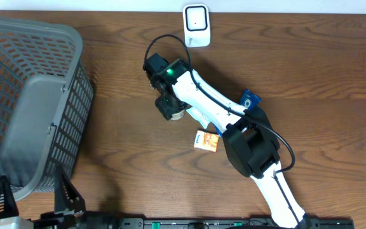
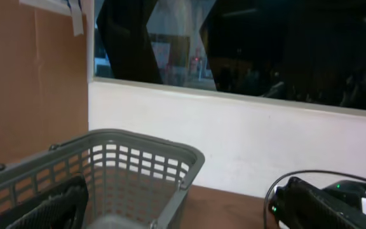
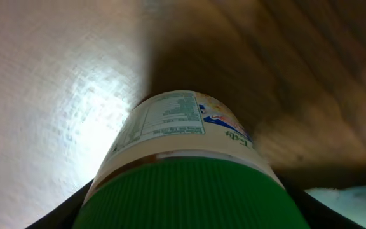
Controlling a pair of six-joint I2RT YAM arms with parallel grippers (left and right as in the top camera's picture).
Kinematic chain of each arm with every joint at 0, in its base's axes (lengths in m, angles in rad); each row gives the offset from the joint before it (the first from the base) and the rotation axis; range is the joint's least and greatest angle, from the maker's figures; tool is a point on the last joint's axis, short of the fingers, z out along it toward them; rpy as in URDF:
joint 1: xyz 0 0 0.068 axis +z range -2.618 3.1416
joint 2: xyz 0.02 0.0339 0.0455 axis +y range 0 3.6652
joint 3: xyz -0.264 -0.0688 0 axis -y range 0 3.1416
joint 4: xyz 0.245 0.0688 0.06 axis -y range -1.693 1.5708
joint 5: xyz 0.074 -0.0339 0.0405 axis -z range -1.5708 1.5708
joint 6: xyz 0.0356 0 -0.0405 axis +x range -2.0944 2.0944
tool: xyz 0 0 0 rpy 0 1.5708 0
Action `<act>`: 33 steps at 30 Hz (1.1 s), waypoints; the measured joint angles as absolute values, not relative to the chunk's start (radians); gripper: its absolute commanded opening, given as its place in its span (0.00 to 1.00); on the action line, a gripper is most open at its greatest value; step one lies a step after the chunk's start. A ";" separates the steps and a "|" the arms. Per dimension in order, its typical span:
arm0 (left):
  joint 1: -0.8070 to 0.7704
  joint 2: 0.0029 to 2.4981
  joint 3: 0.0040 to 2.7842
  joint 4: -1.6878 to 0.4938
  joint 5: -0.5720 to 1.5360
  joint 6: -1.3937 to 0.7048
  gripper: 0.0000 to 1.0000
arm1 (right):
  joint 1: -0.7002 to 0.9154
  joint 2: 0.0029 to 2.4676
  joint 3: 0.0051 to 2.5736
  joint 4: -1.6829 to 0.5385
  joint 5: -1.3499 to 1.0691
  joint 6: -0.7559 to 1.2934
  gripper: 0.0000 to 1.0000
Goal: Scan the item barcode
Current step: 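Lift the jar and carry it toward the white scanner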
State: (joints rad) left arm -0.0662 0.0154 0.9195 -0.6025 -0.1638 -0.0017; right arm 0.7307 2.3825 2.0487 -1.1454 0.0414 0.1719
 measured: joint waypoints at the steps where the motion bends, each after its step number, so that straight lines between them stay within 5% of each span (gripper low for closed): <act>1: -0.066 0.015 0.919 -0.609 -0.164 -0.002 0.98 | 0.731 2.383 2.049 -1.146 0.042 0.250 0.83; 5: -0.066 0.015 0.919 -0.628 -0.164 -0.002 0.98 | 0.728 2.383 2.049 -1.154 0.029 0.458 0.99; 7: -0.066 0.015 0.919 -0.628 -0.164 -0.002 0.98 | 0.723 2.383 2.049 -1.155 0.006 0.524 0.99; 19: -0.083 0.015 0.919 -0.641 -0.164 -0.002 0.98 | 0.722 2.397 2.049 -1.147 -0.022 0.597 0.86; 26: -0.087 0.015 0.919 -0.654 -0.164 -0.002 0.98 | 0.722 2.422 2.057 -1.157 -0.012 0.579 0.63; 33: -0.087 0.015 0.919 -0.697 -0.164 -0.002 0.98 | 0.713 2.424 2.070 -1.221 -0.010 0.565 0.55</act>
